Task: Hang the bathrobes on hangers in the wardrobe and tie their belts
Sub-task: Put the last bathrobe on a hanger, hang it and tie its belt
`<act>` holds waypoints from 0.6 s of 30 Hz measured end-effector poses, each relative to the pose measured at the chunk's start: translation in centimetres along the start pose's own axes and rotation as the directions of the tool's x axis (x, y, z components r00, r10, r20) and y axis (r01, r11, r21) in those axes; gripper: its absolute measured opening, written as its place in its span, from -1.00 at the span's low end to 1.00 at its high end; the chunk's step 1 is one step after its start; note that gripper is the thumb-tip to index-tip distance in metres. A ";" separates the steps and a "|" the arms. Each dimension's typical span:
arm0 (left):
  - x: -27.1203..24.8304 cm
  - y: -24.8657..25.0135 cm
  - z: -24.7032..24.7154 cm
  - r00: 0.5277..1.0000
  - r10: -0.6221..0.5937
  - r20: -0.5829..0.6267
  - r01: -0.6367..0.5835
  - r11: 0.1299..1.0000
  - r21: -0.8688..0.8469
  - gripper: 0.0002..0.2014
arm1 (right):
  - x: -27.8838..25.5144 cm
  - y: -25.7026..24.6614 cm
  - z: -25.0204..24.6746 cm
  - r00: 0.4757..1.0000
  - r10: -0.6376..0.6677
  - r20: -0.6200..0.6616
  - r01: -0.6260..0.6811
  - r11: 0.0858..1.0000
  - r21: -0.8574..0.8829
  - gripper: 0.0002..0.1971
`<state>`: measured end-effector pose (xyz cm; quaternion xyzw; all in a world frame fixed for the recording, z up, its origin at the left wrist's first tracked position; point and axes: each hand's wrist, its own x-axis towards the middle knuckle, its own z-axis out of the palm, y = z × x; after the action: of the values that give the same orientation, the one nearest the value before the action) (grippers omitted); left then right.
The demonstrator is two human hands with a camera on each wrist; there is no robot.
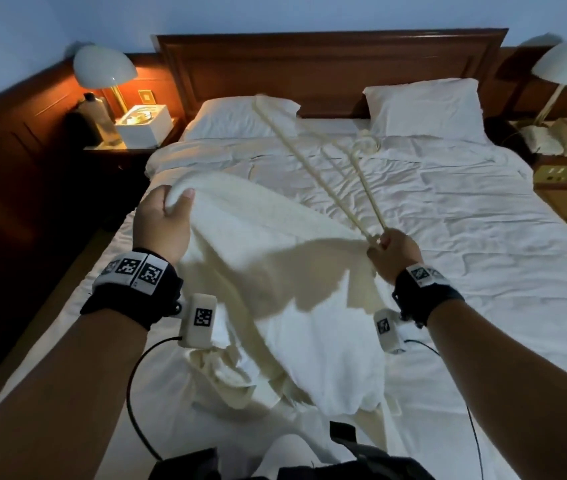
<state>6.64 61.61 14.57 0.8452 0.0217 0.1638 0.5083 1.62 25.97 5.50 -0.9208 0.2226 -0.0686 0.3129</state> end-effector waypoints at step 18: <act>-3.9 -1.0 1.2 0.874 0.281 0.396 -0.230 0.958 -0.172 -0.79 | -9.6 -12.3 4.8 0.926 -0.336 0.174 0.213 0.843 0.494 -0.57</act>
<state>3.43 60.29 12.25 0.8238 -0.2089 0.0467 0.5248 -1.18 41.58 9.25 -0.8417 0.0222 -0.0462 0.5375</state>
